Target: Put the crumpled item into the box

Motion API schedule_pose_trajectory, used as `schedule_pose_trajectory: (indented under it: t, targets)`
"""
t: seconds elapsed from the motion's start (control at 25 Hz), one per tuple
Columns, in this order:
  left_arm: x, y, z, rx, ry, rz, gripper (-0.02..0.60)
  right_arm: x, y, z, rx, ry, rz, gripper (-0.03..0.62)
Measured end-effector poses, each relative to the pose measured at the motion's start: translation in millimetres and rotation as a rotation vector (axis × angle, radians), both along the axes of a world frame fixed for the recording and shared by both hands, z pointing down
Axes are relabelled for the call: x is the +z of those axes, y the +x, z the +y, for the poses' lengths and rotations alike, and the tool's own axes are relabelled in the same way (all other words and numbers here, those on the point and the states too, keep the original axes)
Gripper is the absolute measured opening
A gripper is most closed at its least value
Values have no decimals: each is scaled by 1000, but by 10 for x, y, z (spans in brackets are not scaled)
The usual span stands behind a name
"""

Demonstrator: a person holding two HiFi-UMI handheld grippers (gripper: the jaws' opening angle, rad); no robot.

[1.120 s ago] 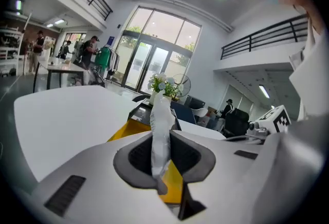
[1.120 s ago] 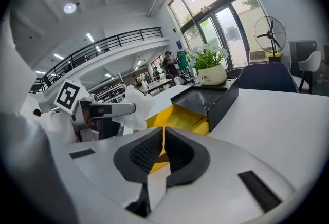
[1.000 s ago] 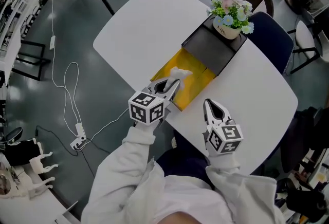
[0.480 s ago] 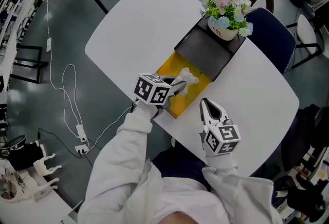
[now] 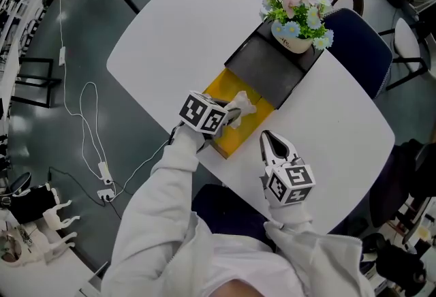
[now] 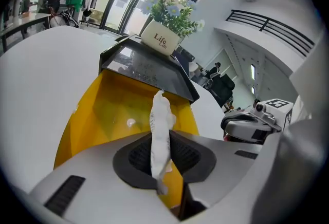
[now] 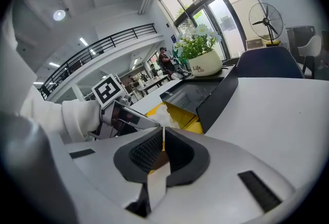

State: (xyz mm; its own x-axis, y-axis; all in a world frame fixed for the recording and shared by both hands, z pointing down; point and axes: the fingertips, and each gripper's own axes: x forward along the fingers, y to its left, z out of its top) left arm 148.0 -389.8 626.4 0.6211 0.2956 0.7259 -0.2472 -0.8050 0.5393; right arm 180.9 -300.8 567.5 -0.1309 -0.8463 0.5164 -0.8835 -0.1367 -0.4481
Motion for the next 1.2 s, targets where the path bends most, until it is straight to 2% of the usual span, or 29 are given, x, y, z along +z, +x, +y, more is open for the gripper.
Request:
schedule_pose_trajectory:
  t: [0.12, 0.28, 0.4, 0.64, 0.8, 0.88, 1.08, 1.2]
  targets:
    - [92, -28, -66, -9, 26, -40, 72, 8, -7, -2, -4, -5, -4, 37]
    - [196, -57, -104, 11, 114, -89, 87, -13, -39, 10, -12, -10, -3, 37]
    - [222, -56, -118, 16, 155, -96, 92, -4, -38, 13, -11, -21, 8, 37]
    - [239, -52, -125, 22, 162, -85, 101, -48, -3, 9, 31, -24, 28, 37]
    - [253, -69, -162, 7, 210, -114, 132, -81, 0, 5, 50, -24, 48, 37]
    - [255, -71, -180, 19, 259, -125, 145, -110, -9, 5, 58, -22, 57, 37]
    - [208, -104, -300, 29, 408, -153, 239, -161, -35, 20, 68, -18, 69, 37]
    - [106, -90, -376, -10, 463, -118, 253, -168, -17, 43, 83, -20, 75, 37]
